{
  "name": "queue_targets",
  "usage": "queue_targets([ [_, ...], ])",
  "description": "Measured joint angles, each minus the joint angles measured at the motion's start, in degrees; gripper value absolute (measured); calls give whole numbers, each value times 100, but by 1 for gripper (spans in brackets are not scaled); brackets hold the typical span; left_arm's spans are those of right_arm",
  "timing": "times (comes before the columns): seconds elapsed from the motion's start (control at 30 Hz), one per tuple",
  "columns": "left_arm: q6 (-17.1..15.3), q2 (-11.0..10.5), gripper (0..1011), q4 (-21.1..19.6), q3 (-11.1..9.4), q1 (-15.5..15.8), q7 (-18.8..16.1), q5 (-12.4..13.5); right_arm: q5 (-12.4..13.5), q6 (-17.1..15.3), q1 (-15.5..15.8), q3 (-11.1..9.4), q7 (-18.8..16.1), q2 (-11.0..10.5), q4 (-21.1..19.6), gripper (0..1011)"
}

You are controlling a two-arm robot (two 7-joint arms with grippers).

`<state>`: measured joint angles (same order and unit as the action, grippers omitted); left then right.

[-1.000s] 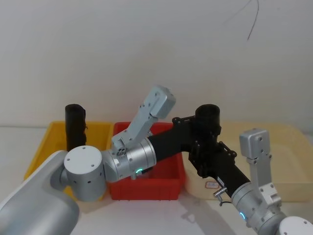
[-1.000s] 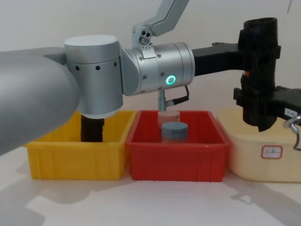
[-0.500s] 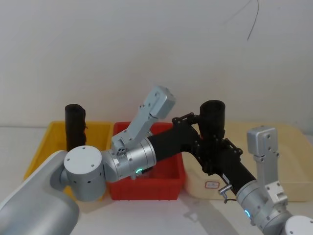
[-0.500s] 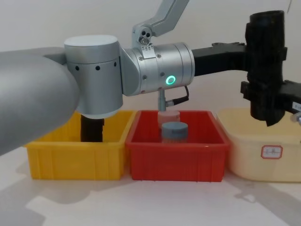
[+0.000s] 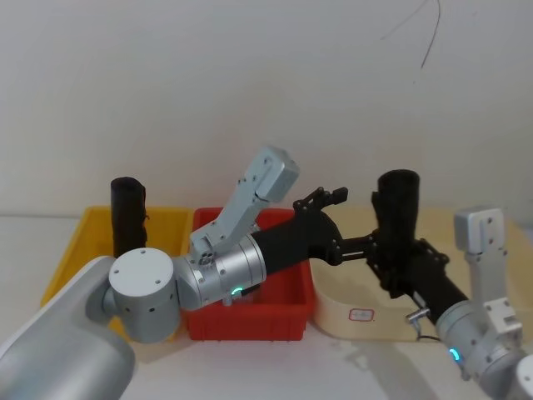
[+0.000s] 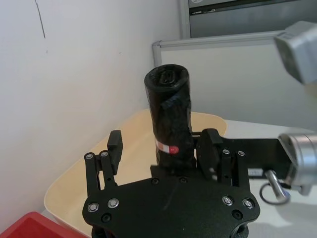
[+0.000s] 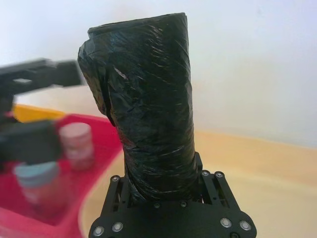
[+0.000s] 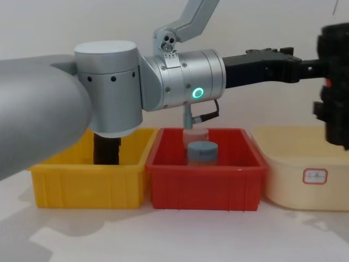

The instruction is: Pick up the garbage bag with the one hand and transfer it to the other hand.

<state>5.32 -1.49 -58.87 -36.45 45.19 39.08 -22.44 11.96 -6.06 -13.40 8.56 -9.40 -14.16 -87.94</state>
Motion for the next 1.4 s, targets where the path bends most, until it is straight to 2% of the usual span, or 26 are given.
queue_targets([
  [0.27,1,0,1000,0,0,0,0,0,50,-614,-331,-319,-6,-275,354,568],
  [0.3,1,0,1000,0,0,0,0,0,50,-614,-331,-319,-6,-275,354,568],
  [0.57,1,0,1001,0,0,0,0,0,-25,-1121,-900,-505,-54,-615,995,572],
  [0.6,2,0,1001,0,0,0,0,0,-52,-1185,-1000,-527,-57,-675,1125,631],
  [0.63,2,0,1001,0,0,0,0,0,-68,-1220,-1048,-537,-58,-700,1175,631],
  [0.7,2,0,1001,0,0,0,0,0,-93,-1279,-1130,-553,-60,-743,1259,725],
  [0.83,2,-1,1000,0,0,0,0,0,-159,-1399,-1331,-592,-75,-849,1435,815],
  [1.1,2,0,1001,0,0,0,0,0,-258,-1434,-1525,-601,-144,-967,1422,1002],
  [1.4,2,0,1001,0,0,0,0,1,-365,-1454,-1618,-479,-383,-1107,1075,999],
])
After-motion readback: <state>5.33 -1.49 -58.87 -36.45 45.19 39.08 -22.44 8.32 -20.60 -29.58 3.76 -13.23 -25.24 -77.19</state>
